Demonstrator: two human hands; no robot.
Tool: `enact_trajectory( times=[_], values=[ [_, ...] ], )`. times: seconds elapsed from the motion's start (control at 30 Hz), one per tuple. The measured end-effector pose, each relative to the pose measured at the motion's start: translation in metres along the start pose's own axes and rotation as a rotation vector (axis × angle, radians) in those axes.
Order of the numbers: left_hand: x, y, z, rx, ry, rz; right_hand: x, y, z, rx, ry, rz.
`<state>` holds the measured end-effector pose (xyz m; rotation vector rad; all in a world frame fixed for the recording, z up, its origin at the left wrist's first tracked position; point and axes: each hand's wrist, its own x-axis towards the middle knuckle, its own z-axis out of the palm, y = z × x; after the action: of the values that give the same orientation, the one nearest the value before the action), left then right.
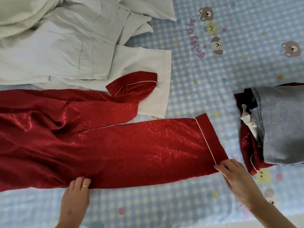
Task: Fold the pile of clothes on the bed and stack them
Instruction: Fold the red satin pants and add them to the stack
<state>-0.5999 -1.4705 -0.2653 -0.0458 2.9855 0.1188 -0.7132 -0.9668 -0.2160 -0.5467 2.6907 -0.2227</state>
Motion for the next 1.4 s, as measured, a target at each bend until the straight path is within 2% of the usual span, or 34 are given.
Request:
enact_trajectory(
  times=[0.07,0.13,0.23,0.3,0.43,0.6,0.67,0.73,0.8,0.87,0.93,1.07,1.2,1.3,1.4],
  values=[
    [-0.008,-0.011,-0.004,-0.004,0.012,0.104,-0.015,-0.006,-0.003,-0.012,-0.062,-0.046],
    [-0.018,-0.015,-0.004,-0.011,0.049,0.155,-0.019,-0.013,-0.008,0.027,0.003,-0.055],
    [-0.019,-0.009,-0.002,-0.035,0.101,0.137,0.028,-0.02,-0.016,0.2,0.155,0.197],
    [-0.015,0.0,0.002,-0.049,0.111,0.148,0.075,-0.023,-0.021,0.218,0.211,0.298],
    [-0.004,0.003,0.002,-0.072,0.068,0.112,0.139,-0.012,-0.017,0.056,0.036,0.247],
    [-0.021,-0.021,-0.015,-0.078,-0.007,-0.078,0.161,0.002,-0.034,-0.089,0.17,0.427],
    [-0.034,-0.041,-0.023,-0.056,-0.027,-0.175,0.161,-0.049,-0.03,-0.039,0.259,0.309],
    [-0.045,-0.07,-0.028,-0.024,-0.049,-0.27,0.147,-0.141,-0.012,0.114,0.262,0.067],
    [-0.054,-0.11,-0.033,0.019,-0.075,-0.356,0.133,-0.245,0.014,0.196,0.171,-0.239],
    [-0.057,-0.16,-0.038,0.073,-0.089,-0.398,0.128,-0.338,0.043,0.136,0.087,-0.568],
    [-0.055,-0.21,-0.039,0.13,-0.087,-0.377,0.132,-0.406,0.067,0.06,-0.019,-0.754],
    [-0.045,-0.297,-0.031,0.183,-0.085,-0.317,0.159,-0.469,0.097,-0.038,-0.203,-0.704],
    [-0.047,-0.351,-0.023,0.194,-0.01,-0.249,0.173,-0.48,0.104,-0.084,-0.203,-0.617],
    [-0.077,-0.379,-0.029,0.185,-0.018,-0.228,0.16,-0.488,0.103,-0.077,-0.145,-0.713],
    [-0.117,-0.399,-0.03,0.192,-0.071,-0.178,0.145,-0.498,0.099,-0.04,-0.222,-0.838]
  ],
)
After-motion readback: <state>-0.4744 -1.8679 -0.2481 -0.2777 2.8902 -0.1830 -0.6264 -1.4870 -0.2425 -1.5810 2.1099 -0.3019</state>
